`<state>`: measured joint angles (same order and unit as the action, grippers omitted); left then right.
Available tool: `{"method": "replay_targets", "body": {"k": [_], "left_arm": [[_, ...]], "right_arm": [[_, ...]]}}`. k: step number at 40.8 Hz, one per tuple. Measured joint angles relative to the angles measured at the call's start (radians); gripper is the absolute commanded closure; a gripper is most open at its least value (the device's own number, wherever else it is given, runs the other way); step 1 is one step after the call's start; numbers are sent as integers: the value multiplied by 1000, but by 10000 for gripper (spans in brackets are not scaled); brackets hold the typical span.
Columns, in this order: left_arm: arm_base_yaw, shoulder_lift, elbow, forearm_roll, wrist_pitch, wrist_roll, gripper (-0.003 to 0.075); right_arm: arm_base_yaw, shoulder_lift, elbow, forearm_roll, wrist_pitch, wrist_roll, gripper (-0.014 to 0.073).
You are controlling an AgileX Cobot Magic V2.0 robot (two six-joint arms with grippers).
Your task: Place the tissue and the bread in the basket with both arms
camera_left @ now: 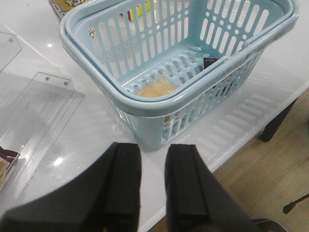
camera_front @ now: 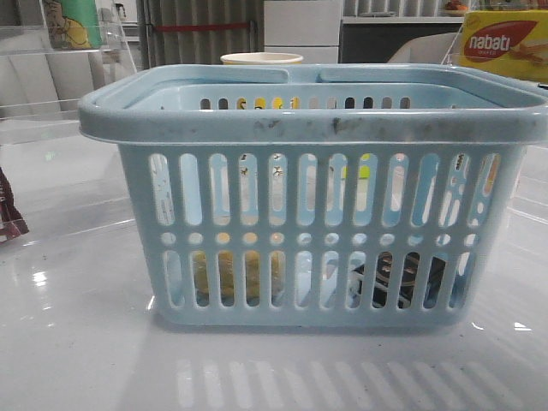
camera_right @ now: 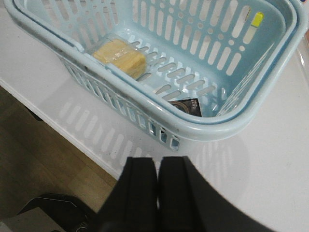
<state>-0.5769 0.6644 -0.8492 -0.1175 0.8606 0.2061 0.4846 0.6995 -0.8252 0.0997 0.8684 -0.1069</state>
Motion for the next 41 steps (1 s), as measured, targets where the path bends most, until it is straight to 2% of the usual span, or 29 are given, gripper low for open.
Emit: {"method": "replay_targets", "body": {"k": [2,8,36,41], "left_arm": [[0,0,0,0,0,0,628],[0,0,0,0,0,0,627],[0,-27,2,0,-4,0,627],[46,-78,21,12,-34,9,627]], "right_arm": [[0,0,0,0,0,0,510],[0,0,0,0,0,2,536],[0,0,0,0,0,2,536],[0,0,0,0,0,2,536]]}}
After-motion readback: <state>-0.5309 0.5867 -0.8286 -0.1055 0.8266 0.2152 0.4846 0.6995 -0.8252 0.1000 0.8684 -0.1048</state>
